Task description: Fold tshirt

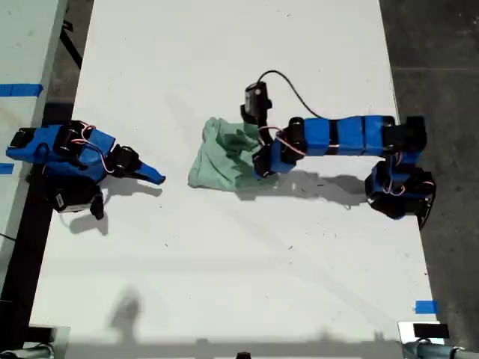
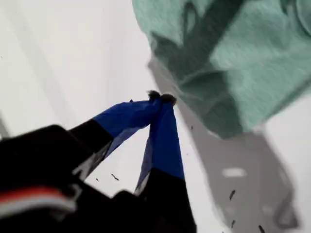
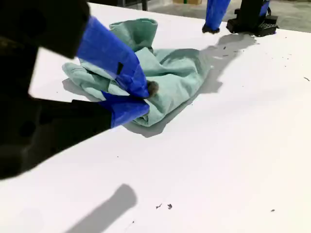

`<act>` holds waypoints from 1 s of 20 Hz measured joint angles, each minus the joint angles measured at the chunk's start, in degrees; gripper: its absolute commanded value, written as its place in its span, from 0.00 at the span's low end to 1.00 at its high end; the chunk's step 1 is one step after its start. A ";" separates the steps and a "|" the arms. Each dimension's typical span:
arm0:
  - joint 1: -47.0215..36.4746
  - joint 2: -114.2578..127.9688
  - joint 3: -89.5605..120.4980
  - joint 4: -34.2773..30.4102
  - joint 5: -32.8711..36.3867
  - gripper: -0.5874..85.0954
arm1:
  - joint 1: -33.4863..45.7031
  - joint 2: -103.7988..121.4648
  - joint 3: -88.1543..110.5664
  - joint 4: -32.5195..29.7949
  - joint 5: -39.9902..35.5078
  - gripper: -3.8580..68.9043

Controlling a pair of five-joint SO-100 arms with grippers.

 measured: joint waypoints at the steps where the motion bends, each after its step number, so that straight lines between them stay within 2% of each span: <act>1: 0.00 0.00 0.00 0.00 0.00 0.04 | -0.18 -4.83 -6.42 1.76 -0.70 0.03; 4: 0.00 0.00 0.00 0.00 0.00 0.04 | 0.00 -8.79 -12.83 2.72 -2.72 0.03; 7: 0.00 0.00 0.00 0.00 0.00 0.06 | 4.04 -10.11 -13.45 2.72 -7.03 0.03; 11: 0.00 0.00 0.00 0.18 -0.79 0.14 | 18.54 -15.03 -14.33 -0.53 -18.11 0.03; 15: 0.00 0.00 0.00 1.32 -1.76 0.13 | 35.07 -13.01 -18.98 -0.97 -25.05 0.03; 17: 0.00 0.00 0.00 2.02 -4.75 0.16 | 36.74 -3.78 -15.73 1.93 -25.05 0.03; 20: -2.37 0.00 0.00 2.02 -4.92 0.16 | 33.84 17.58 -2.20 8.70 -21.09 0.03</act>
